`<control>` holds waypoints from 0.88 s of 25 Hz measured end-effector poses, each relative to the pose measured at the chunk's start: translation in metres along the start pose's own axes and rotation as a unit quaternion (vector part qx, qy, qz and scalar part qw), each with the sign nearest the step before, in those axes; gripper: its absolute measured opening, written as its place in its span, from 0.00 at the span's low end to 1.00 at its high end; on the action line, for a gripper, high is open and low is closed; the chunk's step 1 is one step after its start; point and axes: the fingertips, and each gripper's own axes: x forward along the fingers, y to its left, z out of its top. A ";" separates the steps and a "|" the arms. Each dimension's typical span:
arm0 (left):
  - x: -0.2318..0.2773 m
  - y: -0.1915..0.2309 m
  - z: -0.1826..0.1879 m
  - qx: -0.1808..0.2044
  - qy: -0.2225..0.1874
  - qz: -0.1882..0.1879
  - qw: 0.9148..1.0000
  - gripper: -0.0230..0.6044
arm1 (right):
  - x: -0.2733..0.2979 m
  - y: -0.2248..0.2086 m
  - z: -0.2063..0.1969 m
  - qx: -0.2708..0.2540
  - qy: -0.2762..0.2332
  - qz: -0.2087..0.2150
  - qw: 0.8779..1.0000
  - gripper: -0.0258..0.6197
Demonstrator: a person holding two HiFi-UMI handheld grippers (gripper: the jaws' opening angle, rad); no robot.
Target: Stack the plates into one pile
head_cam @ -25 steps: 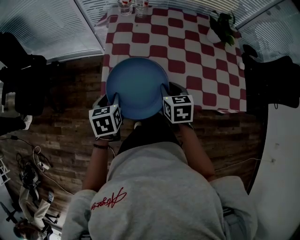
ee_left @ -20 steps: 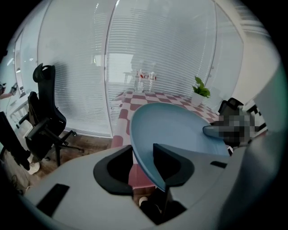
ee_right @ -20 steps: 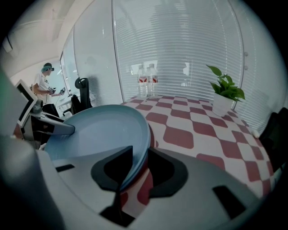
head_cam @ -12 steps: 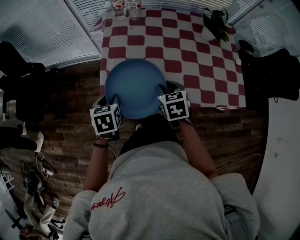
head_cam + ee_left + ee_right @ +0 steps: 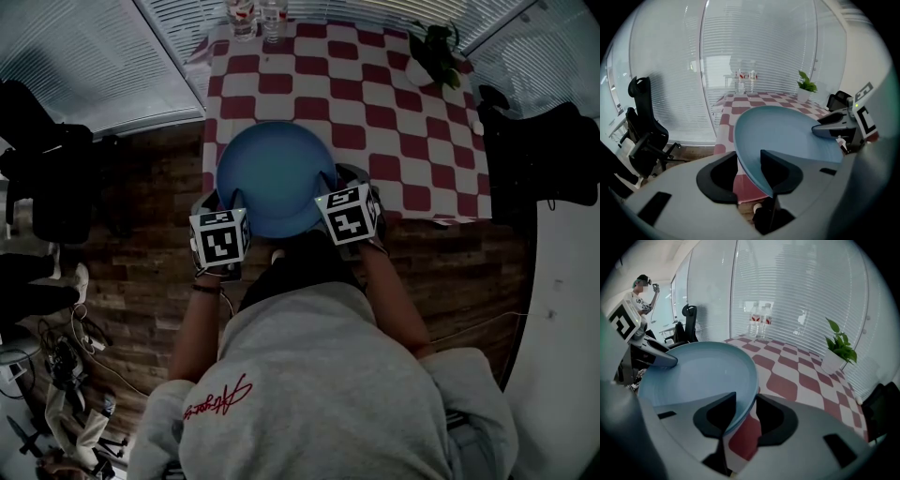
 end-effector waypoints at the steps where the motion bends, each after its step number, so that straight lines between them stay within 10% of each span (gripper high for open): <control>1: 0.000 0.000 0.000 0.002 -0.001 0.000 1.000 0.29 | 0.001 0.000 0.000 -0.002 0.001 -0.001 1.000 0.24; 22: 0.007 0.004 0.006 0.093 -0.025 0.041 0.994 0.38 | 0.000 0.001 0.003 -0.050 -0.021 -0.043 0.998 0.25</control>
